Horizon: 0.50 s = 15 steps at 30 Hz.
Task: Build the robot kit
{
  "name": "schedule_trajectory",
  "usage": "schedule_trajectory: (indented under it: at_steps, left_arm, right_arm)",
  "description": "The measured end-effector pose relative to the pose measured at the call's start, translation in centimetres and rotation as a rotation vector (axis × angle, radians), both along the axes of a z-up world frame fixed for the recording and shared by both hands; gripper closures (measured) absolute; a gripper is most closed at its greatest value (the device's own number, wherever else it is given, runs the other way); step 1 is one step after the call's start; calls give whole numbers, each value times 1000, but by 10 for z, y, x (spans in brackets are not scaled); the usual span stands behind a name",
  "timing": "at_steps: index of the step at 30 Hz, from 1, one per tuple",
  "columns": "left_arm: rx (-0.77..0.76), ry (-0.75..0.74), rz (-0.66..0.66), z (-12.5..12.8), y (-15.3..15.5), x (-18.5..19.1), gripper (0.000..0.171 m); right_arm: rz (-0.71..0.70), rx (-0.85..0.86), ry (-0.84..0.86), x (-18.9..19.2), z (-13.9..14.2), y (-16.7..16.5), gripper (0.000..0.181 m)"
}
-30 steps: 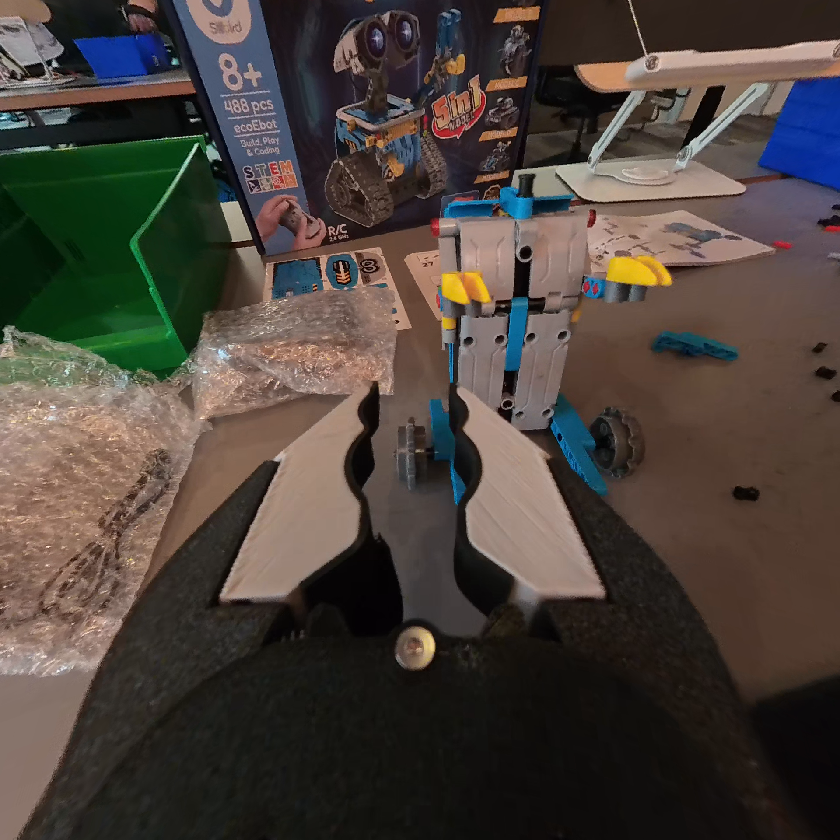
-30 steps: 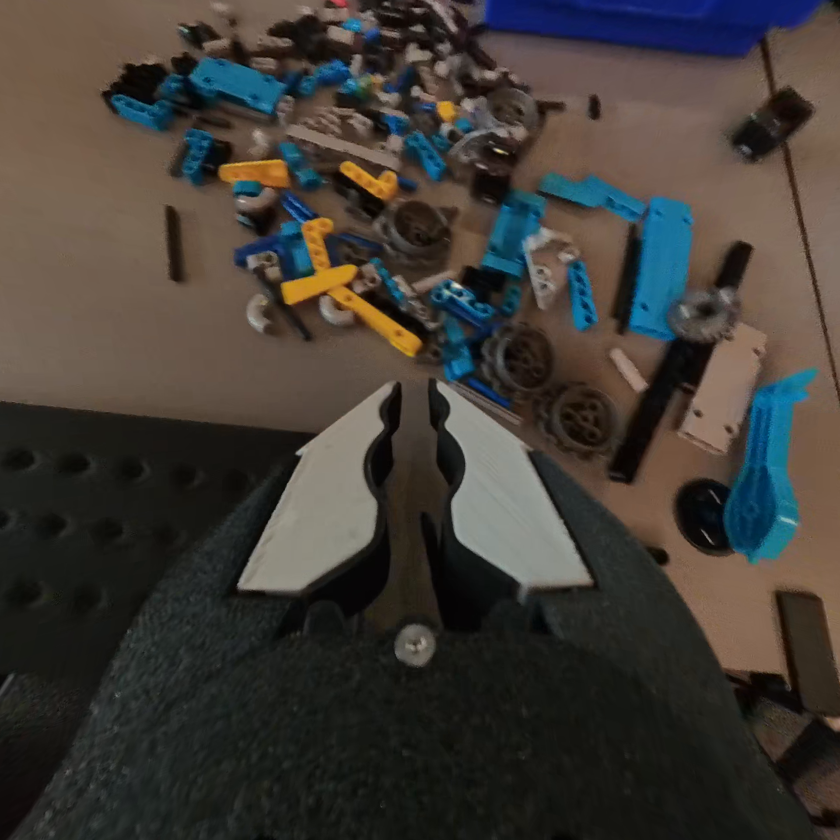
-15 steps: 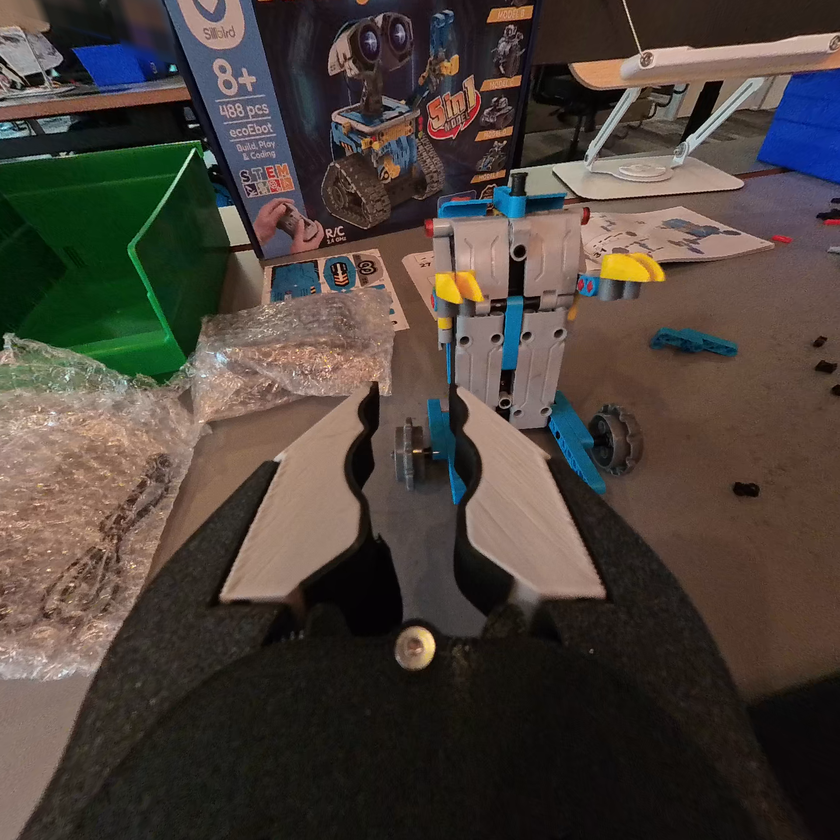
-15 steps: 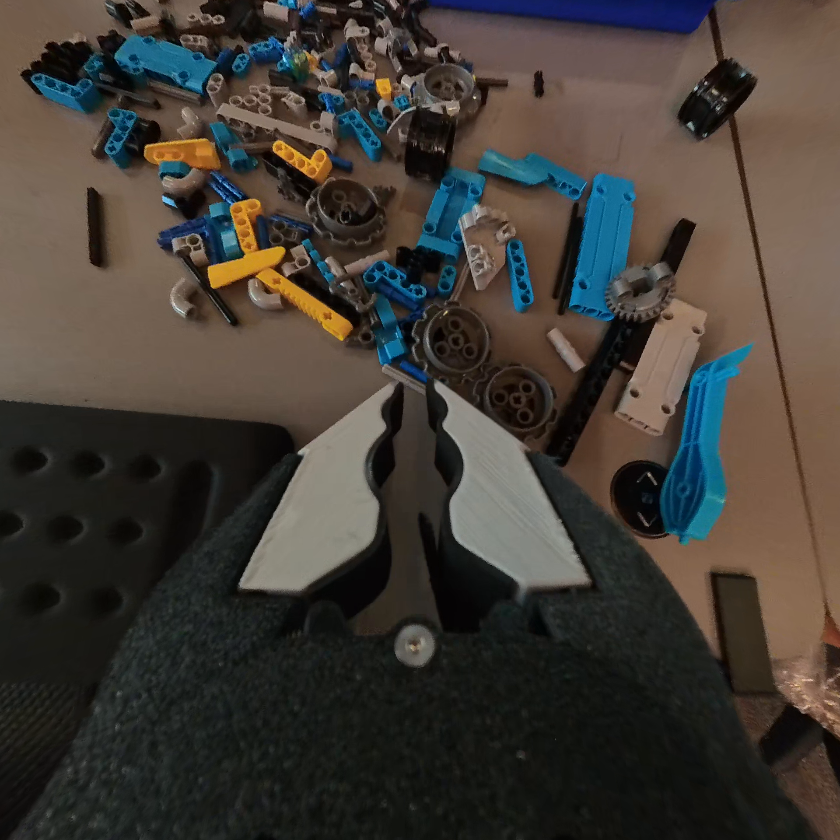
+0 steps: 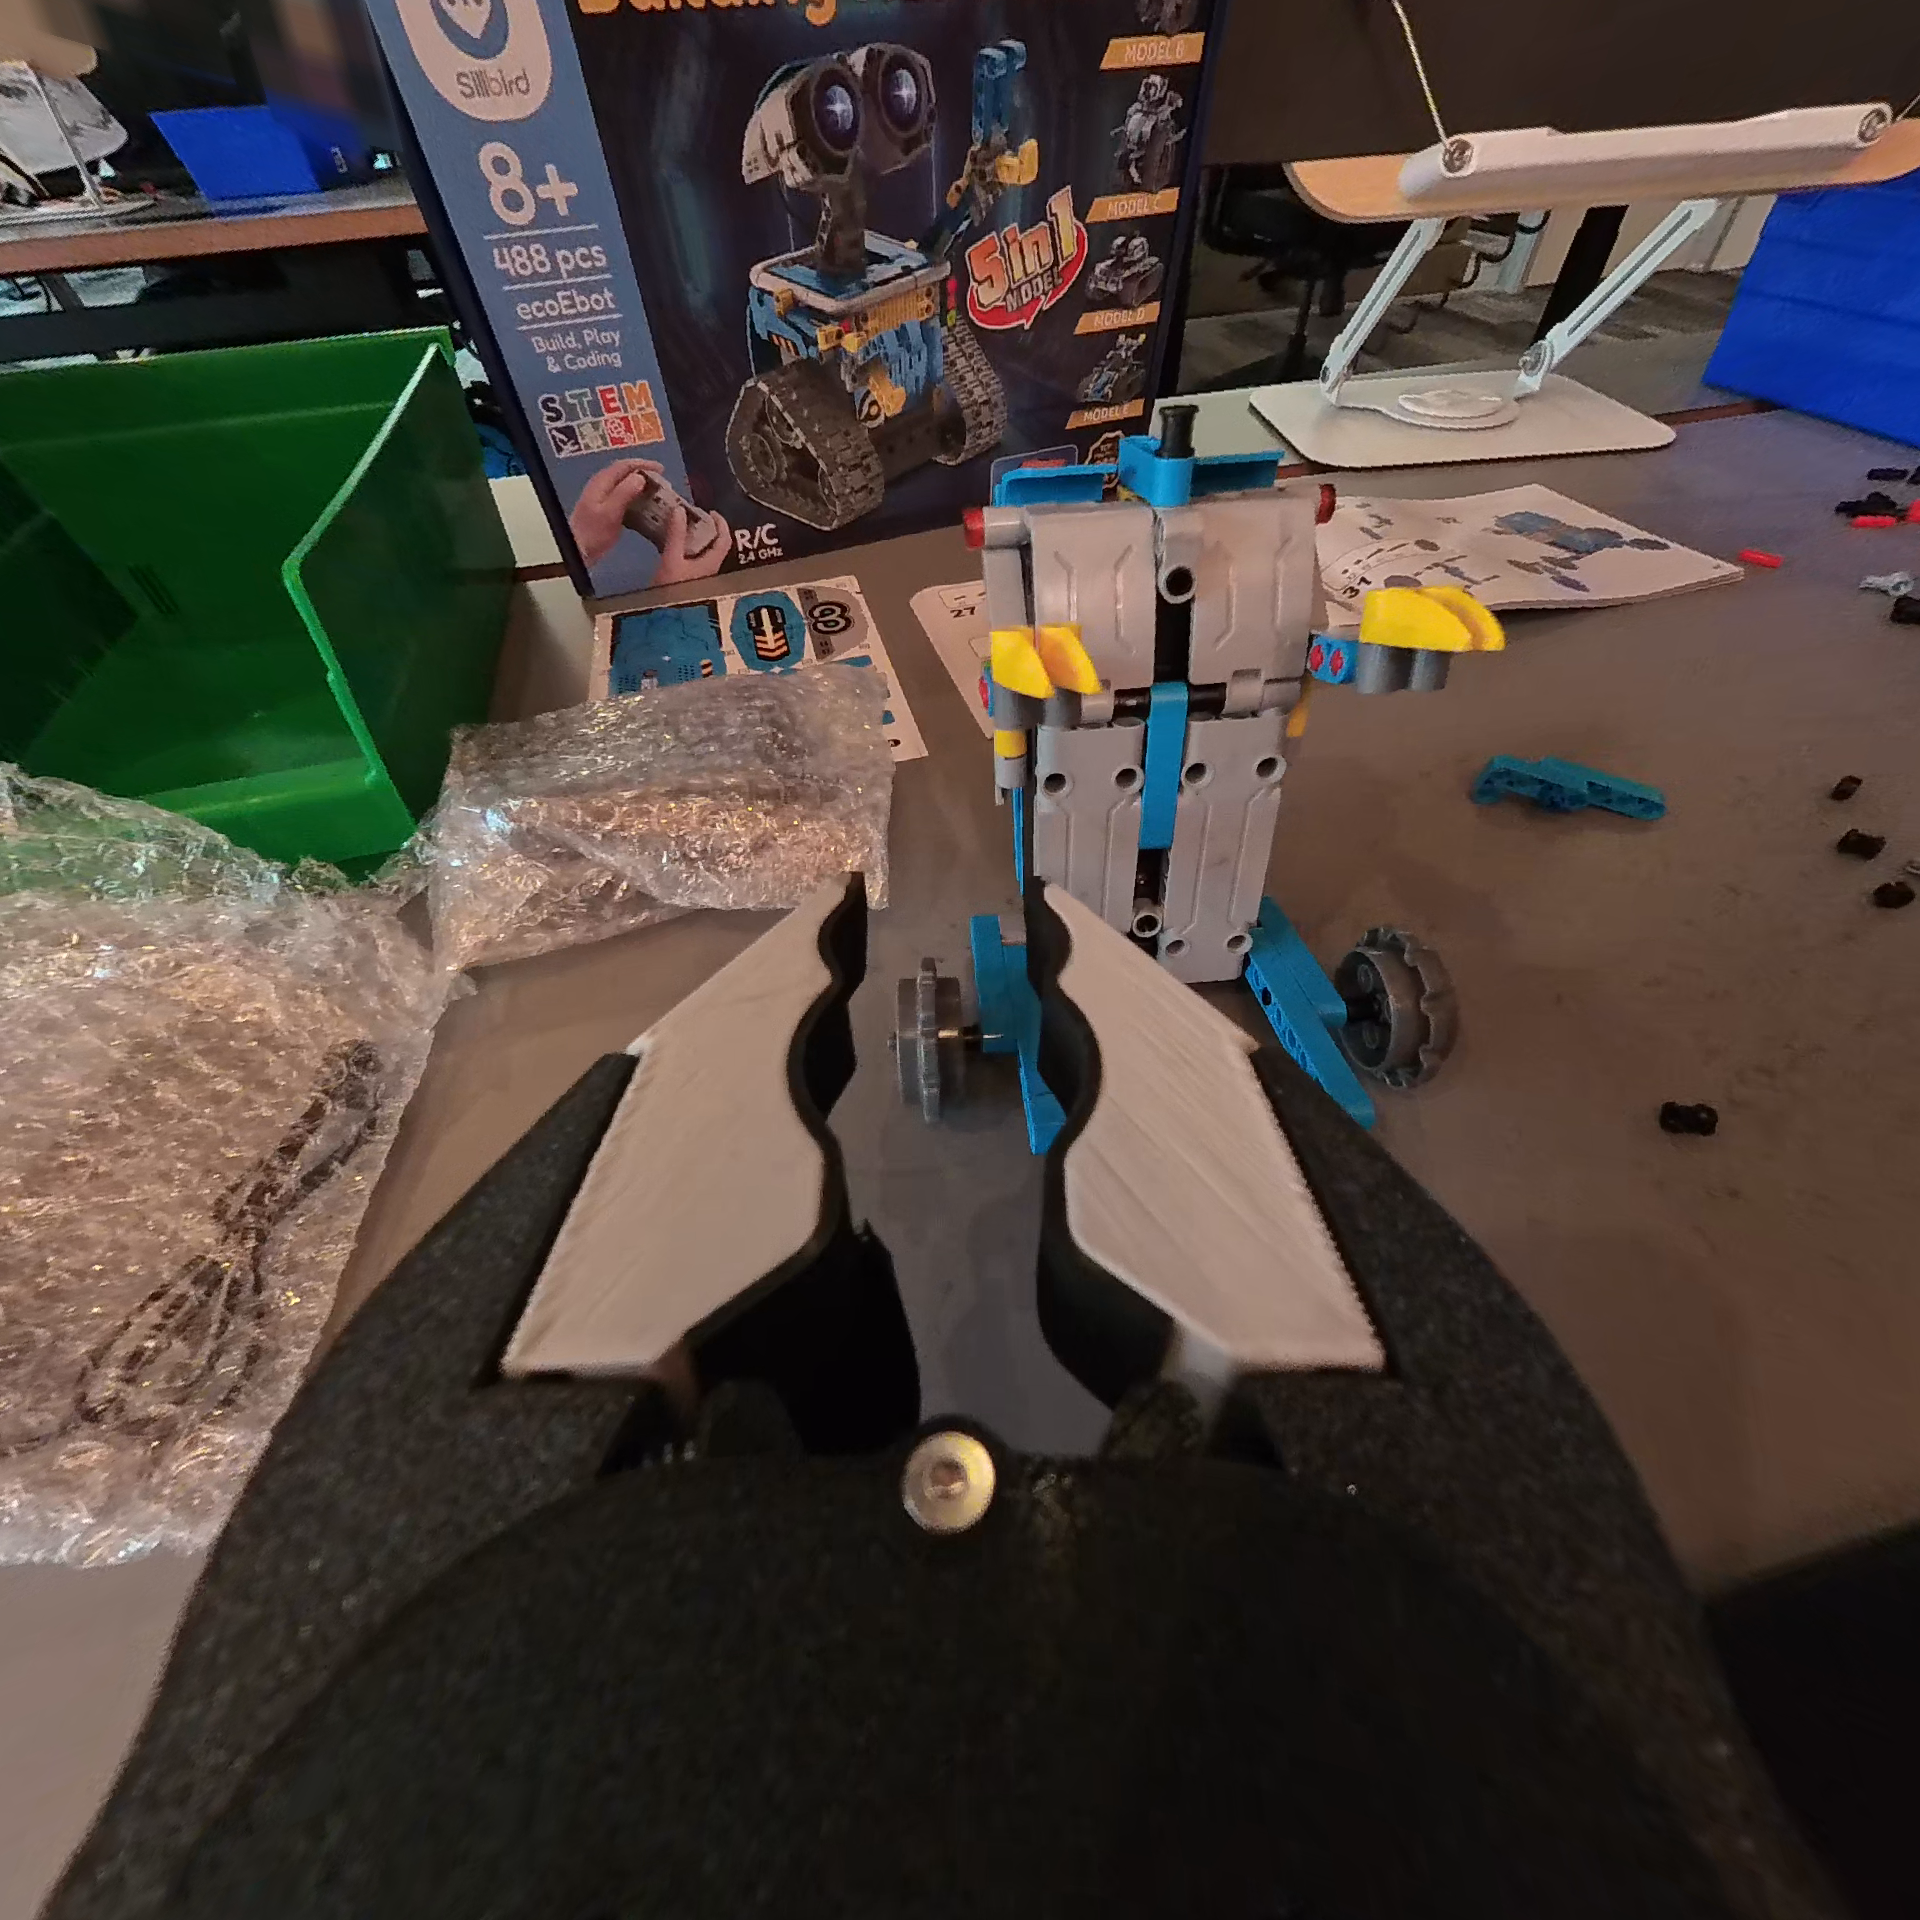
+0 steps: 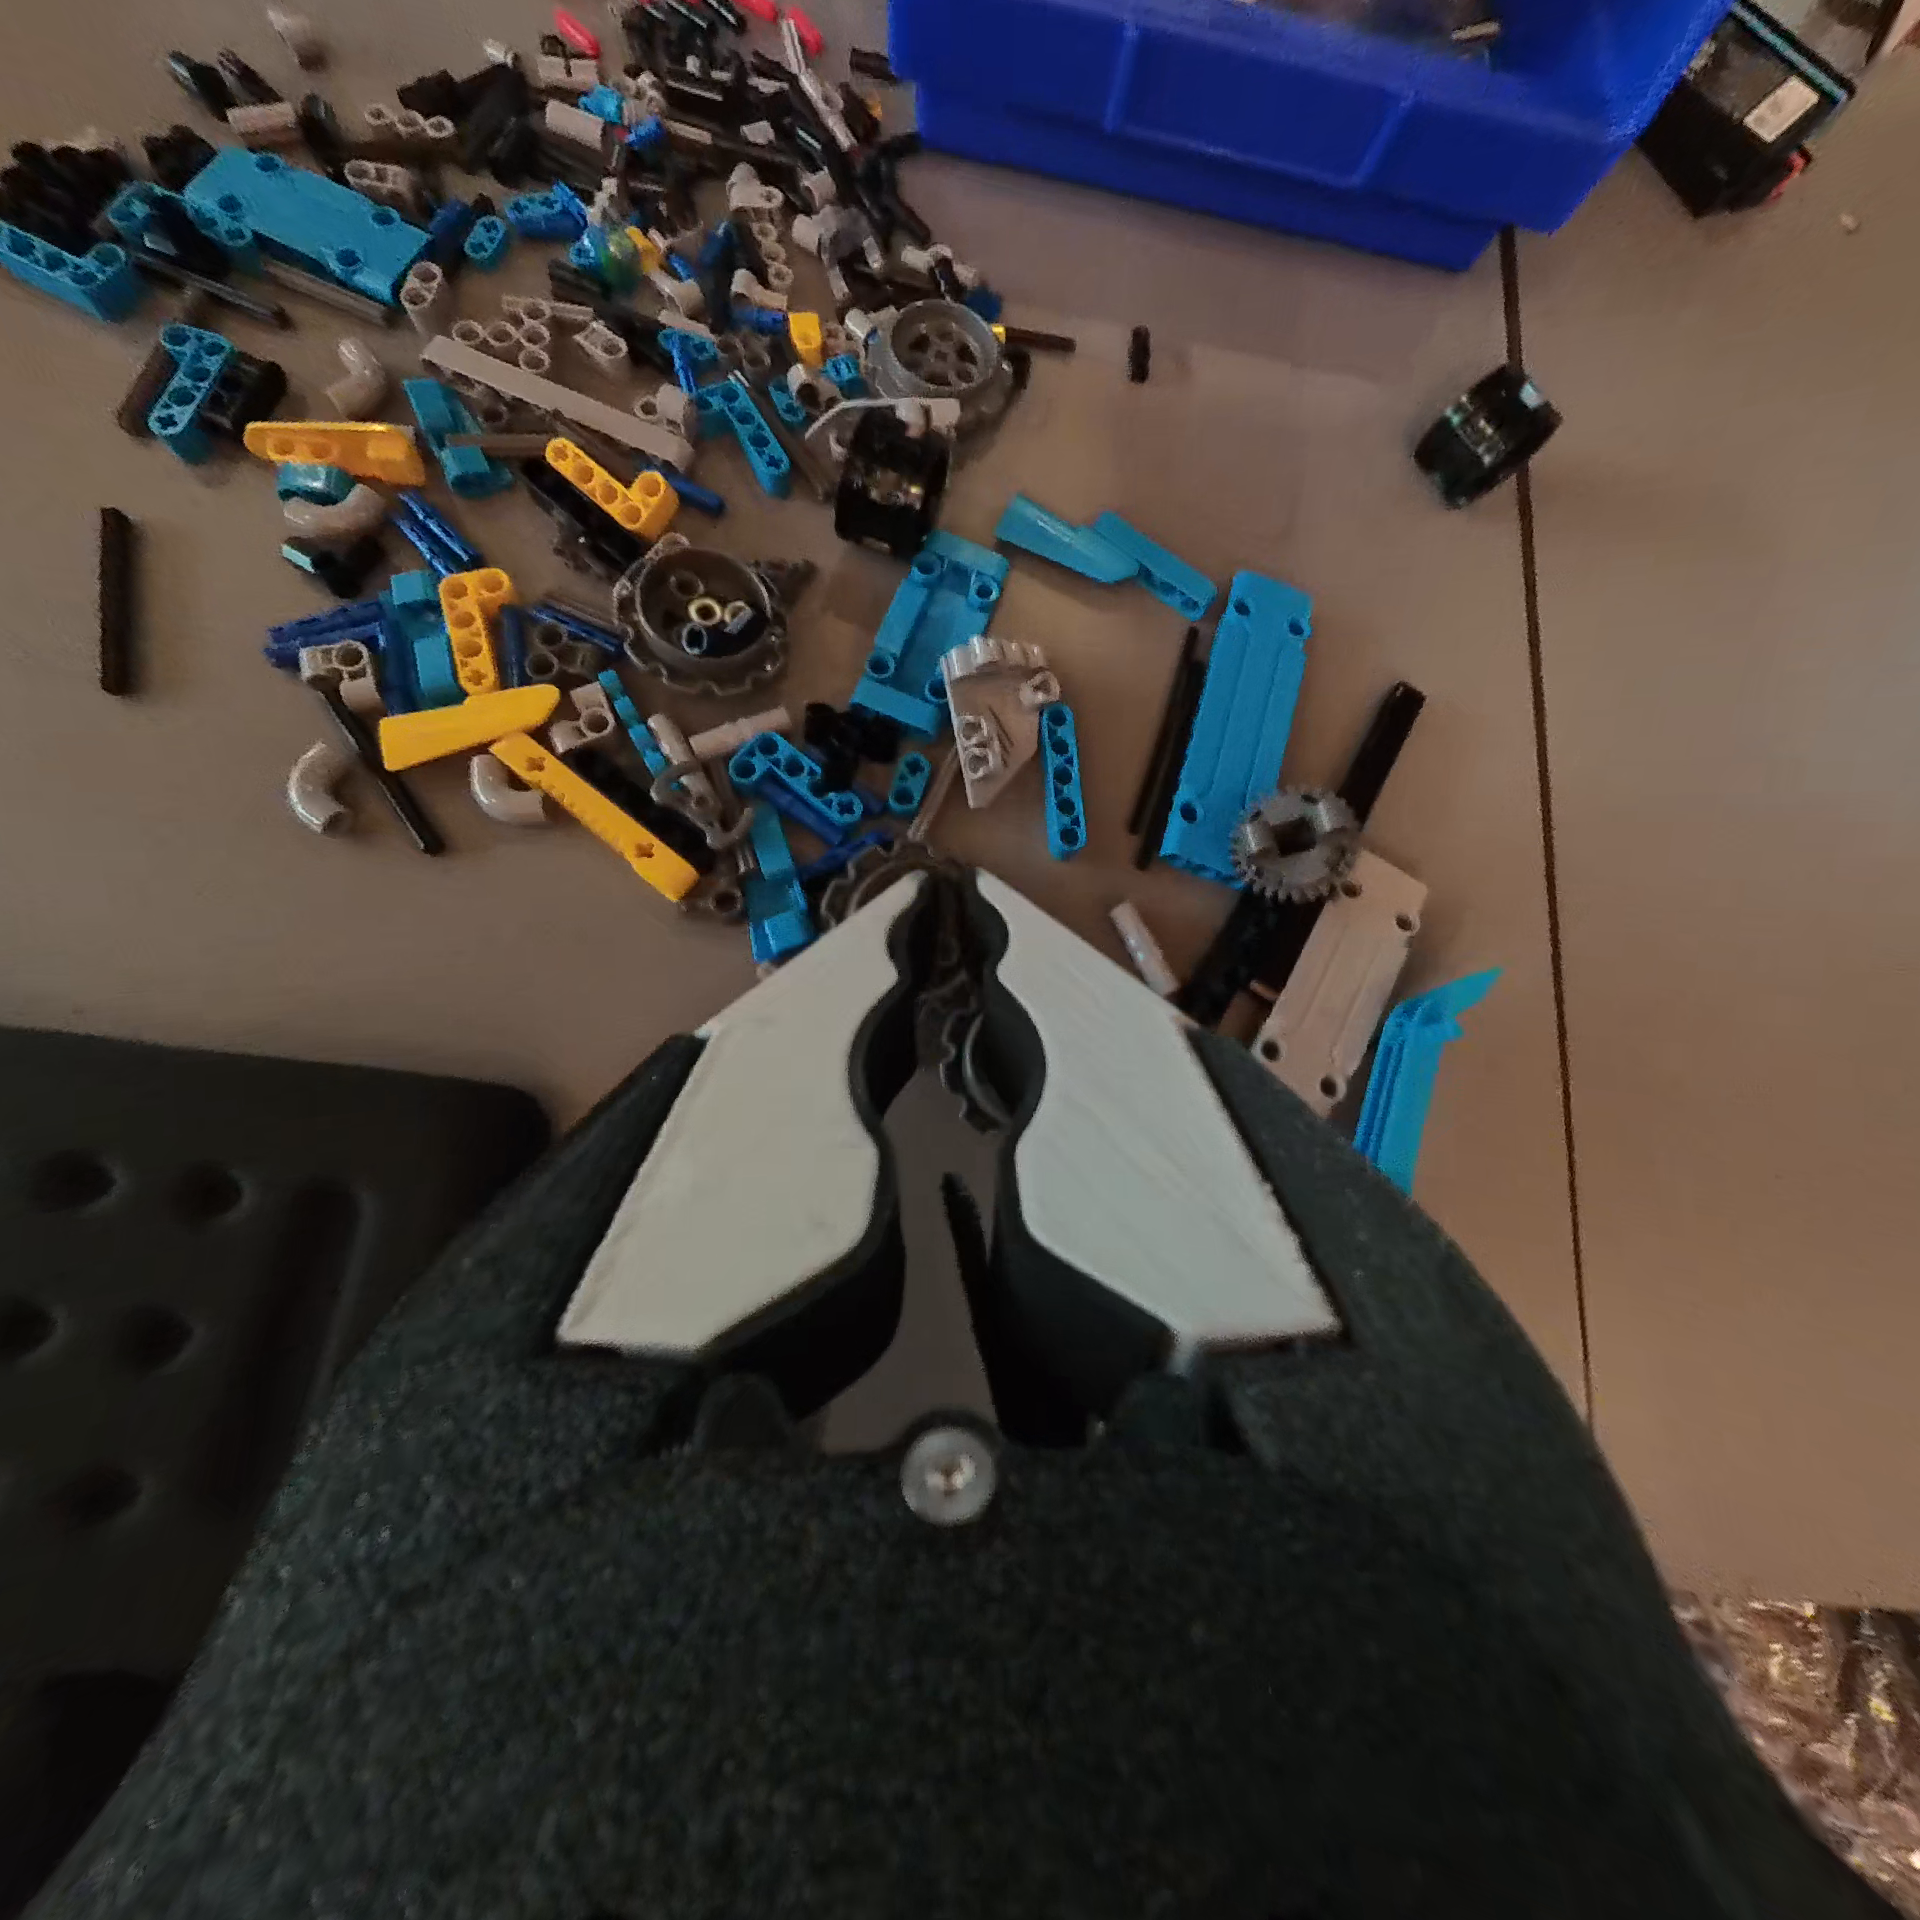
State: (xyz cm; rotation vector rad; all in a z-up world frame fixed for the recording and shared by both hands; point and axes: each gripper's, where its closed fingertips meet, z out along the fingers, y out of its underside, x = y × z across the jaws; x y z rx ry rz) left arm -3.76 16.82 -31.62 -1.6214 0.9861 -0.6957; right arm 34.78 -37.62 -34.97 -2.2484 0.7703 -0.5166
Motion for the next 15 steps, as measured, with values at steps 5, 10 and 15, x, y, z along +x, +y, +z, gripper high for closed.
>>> schedule_trajectory:
  at_steps: [5, 10, 15]
  left_arm:
    - [-15, -19, 2, 1, 1, -2, 142]
    - [-3, -33, 3, 4, 0, -3, 142]
    - [6, -20, -6, 3, -1, -2, 141]
  right_arm:
    - [55, 11, 24, -1, -2, 27, 177]
    - [117, 0, 31, -9, -7, 53, 178]
    - [145, 10, 60, -19, -11, 69, 171]
